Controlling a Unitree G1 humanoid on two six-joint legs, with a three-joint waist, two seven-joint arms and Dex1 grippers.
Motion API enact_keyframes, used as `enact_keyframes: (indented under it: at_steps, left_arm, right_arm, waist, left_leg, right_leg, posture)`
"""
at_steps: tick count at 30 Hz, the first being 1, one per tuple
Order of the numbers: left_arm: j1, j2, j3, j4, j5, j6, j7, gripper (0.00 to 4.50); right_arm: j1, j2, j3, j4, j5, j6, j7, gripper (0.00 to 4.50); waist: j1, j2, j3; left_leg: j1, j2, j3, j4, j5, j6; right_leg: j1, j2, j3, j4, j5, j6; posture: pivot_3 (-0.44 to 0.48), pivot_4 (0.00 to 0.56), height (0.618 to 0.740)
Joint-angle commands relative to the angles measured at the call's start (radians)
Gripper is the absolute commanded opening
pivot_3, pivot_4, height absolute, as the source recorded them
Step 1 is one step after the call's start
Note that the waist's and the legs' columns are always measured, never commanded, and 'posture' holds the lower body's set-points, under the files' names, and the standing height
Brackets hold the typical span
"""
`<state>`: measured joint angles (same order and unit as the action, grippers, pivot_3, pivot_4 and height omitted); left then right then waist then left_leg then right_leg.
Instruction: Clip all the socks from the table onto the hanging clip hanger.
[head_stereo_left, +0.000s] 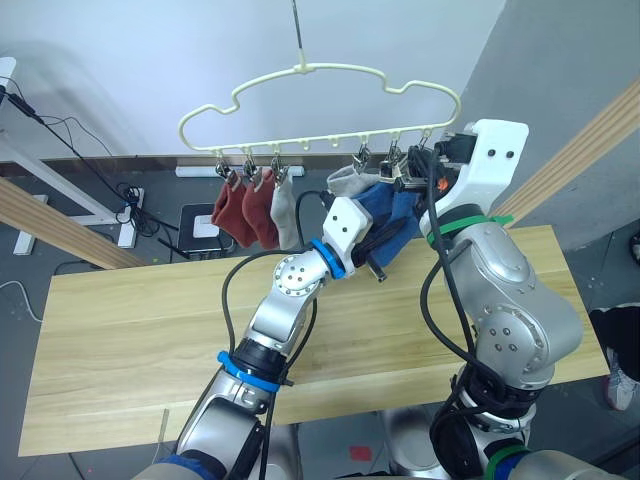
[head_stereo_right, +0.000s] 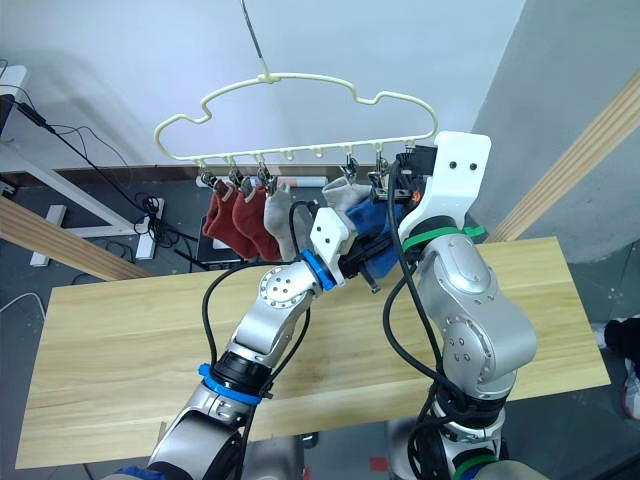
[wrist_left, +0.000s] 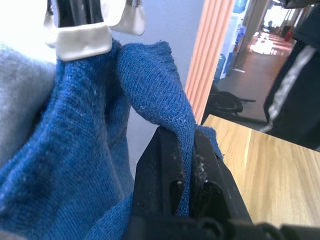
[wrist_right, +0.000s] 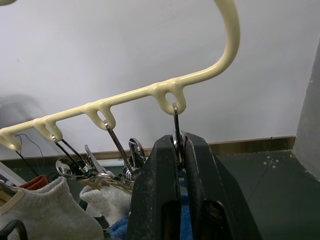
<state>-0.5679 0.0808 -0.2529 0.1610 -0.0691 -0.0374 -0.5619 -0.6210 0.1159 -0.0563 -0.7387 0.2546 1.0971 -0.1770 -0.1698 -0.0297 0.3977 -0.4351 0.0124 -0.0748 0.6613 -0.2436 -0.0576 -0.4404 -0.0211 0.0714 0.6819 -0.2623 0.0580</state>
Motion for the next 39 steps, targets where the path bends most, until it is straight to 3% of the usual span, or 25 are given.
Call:
enact_keyframes:
  at_steps: [1,35,39]
  left_arm:
    - [0.000,-0.015,0.012,-0.031,-0.019,-0.019,0.000,0.02]
    - [-0.014,-0.059,0.036,-0.076,-0.073,0.032,0.002,0.02]
    - [-0.012,-0.058,0.035,-0.077,-0.071,0.033,0.004,0.00]
  right_arm:
    - [-0.005,-0.004,0.000,-0.038,-0.007,-0.014,-0.004,0.00]
    - [0.030,-0.041,0.044,-0.054,-0.034,-0.025,0.012,0.00]
    - [0.033,-0.040,0.039,-0.056,-0.046,-0.031,0.009,1.34]
  waist:
    - [0.000,0.000,0.000]
    - [-0.001,0.000,0.000]
    - [-0.001,0.000,0.000]
  left_leg:
    - [0.000,0.000,0.000,0.000,0.000,0.000]
    - [0.000,0.000,0.000,0.000,0.000,0.000]
    - [0.000,0.000,0.000,0.000,0.000,0.000]
  right_leg:
    - [0.000,0.000,0.000,0.000,0.000,0.000]
    - [0.000,0.000,0.000,0.000,0.000,0.000]
    - [0.000,0.000,0.000,0.000,0.000,0.000]
  posture:
    - [-0.305,0.379,0.740]
    - [-0.307,0.379,0.740]
    - [-0.307,0.379,0.740]
